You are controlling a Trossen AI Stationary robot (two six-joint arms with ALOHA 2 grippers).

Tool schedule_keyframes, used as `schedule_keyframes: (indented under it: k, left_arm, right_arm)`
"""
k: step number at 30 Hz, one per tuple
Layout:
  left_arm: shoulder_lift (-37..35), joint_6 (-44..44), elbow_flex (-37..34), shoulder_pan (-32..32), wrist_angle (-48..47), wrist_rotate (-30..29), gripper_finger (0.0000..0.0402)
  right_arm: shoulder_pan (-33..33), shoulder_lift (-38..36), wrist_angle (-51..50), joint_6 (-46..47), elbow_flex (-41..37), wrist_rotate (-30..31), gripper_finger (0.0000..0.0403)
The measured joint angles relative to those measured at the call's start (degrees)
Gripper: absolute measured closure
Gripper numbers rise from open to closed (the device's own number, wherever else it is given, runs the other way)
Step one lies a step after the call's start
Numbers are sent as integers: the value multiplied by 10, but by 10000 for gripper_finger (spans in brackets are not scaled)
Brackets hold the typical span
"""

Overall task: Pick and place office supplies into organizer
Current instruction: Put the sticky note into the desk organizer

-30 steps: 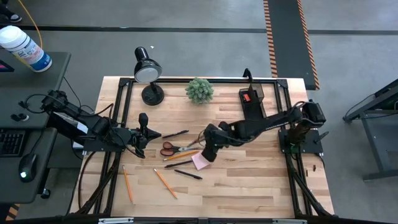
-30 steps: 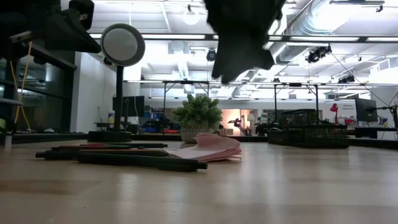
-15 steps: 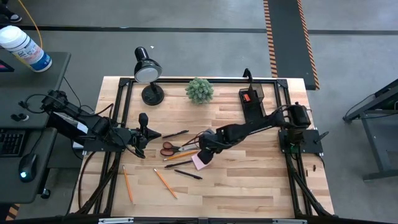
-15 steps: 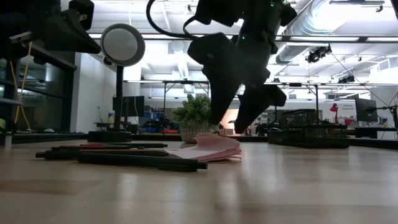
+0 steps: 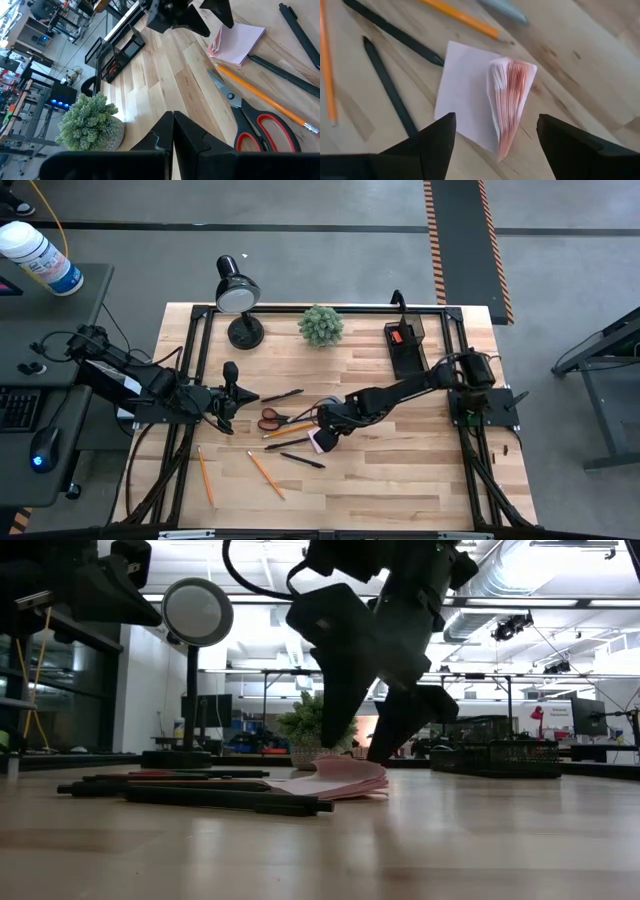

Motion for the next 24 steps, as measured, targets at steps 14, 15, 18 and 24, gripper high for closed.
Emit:
schedule_keyframes:
  k: [14,15,18,24]
  left_arm:
    - [0,0,0,0,0,0,401]
    - [0,0,0,0,0,0,401]
    - [0,0,0,0,-1,0,401]
    - [0,0,0,0,-1,0,401]
  right_arm:
    - [0,24,2,-5,0,7,201]
    - [0,24,1,-9,0,7,212]
    - [-1,24,0,-16,0,7,256]
    - [-7,24,-8,-43,0,-19,383]
